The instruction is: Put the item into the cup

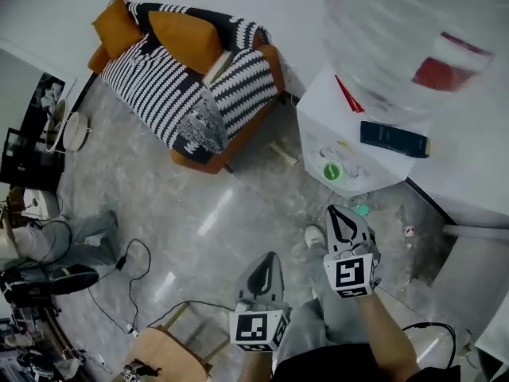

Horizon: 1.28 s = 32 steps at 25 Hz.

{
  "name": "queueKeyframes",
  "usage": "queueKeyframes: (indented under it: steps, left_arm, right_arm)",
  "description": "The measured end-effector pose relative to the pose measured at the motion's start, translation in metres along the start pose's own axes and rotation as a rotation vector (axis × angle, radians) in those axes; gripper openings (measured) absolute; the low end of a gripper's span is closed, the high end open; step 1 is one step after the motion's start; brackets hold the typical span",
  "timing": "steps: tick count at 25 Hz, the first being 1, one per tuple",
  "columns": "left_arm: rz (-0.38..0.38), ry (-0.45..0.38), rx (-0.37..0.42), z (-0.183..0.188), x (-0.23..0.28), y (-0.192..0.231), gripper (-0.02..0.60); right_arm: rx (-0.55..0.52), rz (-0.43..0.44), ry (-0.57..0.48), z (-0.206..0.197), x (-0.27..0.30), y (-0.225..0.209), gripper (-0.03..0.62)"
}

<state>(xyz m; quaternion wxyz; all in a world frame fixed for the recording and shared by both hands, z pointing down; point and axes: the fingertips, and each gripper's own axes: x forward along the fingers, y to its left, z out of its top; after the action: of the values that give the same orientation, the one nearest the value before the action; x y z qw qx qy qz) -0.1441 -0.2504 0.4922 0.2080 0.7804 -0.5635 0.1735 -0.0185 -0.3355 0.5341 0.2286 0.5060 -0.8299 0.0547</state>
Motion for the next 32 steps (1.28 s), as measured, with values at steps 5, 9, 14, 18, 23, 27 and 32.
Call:
queueKeyframes:
  steps: [5,9,14,18,23,27,32]
  left_arm:
    - [-0.001,-0.042,-0.045,0.02,-0.034,-0.001,0.014]
    - [-0.014,-0.106,-0.078,0.045,-0.064,-0.007,0.014]
    - [-0.038,-0.164,-0.081,0.061,-0.099,-0.029,0.014]
    - [-0.059,-0.222,-0.079,0.078,-0.126,-0.045,0.014]
    - [-0.108,-0.285,-0.062,0.098,-0.147,-0.082,0.014]
    - [-0.123,-0.316,-0.039,0.109,-0.165,-0.098,0.014]
    - [-0.126,-0.362,-0.026,0.124,-0.179,-0.111,0.014]
  right_arm:
    - [-0.041,0.017,-0.007,0.026,-0.047,0.003,0.014]
    - [-0.068,0.01,-0.018,0.04,-0.087,0.007,0.014]
    - [-0.073,-0.013,-0.036,0.053,-0.141,0.005,0.014]
    - [0.076,-0.001,-0.111,0.069,-0.173,0.006,0.012]
    - [0.175,0.007,-0.16,0.087,-0.211,-0.002,0.012]
    - [0.229,0.03,-0.245,0.116,-0.238,0.002,0.012]
    - [0.226,0.065,-0.32,0.147,-0.266,0.009,0.012]
